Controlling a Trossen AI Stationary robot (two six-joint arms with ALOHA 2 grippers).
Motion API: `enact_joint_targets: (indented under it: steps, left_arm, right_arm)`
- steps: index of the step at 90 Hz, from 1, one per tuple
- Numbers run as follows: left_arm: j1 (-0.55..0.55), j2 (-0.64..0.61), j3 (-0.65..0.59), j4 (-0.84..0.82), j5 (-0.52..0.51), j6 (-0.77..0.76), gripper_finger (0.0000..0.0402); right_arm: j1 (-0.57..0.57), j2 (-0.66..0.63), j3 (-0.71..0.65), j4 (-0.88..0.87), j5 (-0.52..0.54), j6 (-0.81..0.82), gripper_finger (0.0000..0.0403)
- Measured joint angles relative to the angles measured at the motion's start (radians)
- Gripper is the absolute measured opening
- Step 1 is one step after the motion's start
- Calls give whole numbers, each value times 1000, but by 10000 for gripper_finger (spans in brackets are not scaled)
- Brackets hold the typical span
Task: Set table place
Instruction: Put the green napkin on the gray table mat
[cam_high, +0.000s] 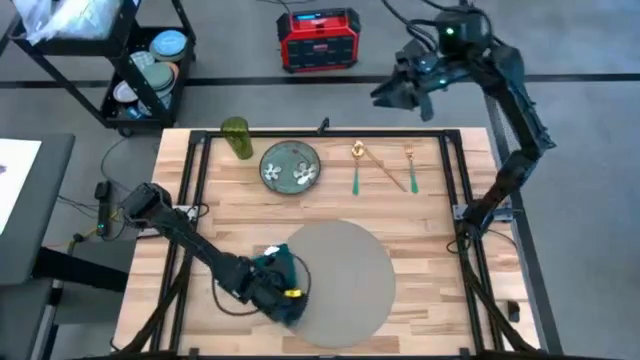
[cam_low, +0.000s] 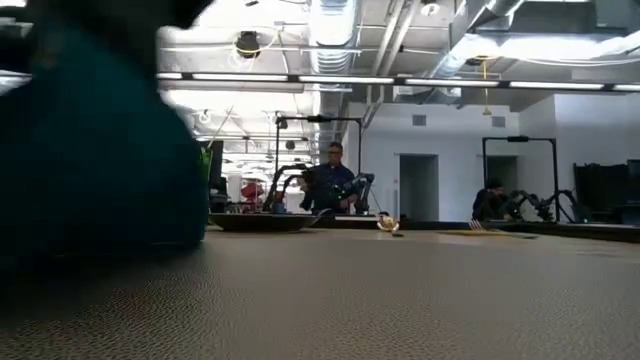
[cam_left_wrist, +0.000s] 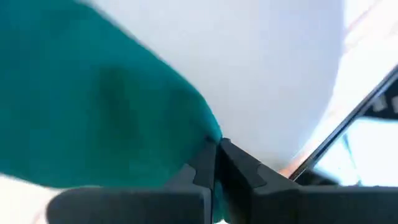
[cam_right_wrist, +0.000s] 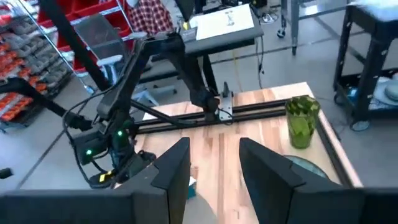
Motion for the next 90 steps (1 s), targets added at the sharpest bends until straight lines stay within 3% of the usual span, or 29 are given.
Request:
enact_joint_targets:
  steps: [11, 30, 38, 48, 56, 64, 77, 90]
  left_arm:
    - [47, 0, 48, 95, -17, 115, 0]
    - [147, -3, 150, 94, -69, 422, 0]
    - [141, -3, 155, 94, -169, 456, 0]
    - [81, -3, 131, 103, -324, 357, 0]
    - [30, -2, 125, 174, -549, 345, 0]
    - [44, -54, 126, 269, -682, 487, 0]
    - [133, -120, 130, 438, -720, 760, 0]
    - [215, -132, 128, 713, -680, 1062, 0]
  right_arm:
    - [0, -36, 0, -79, 35, -41, 127]
    - [0, -86, 0, -125, 77, -58, 127]
    - [0, -100, 0, -133, 77, -58, 127]
    - [0, -118, 0, -152, 77, -62, 127]
    - [0, -124, 0, -172, 79, -91, 127]
    - [0, -120, 0, -175, 82, -104, 127]
    - [1, -99, 0, -175, 83, -102, 127]
    - [4, -77, 0, -208, 82, -102, 127]
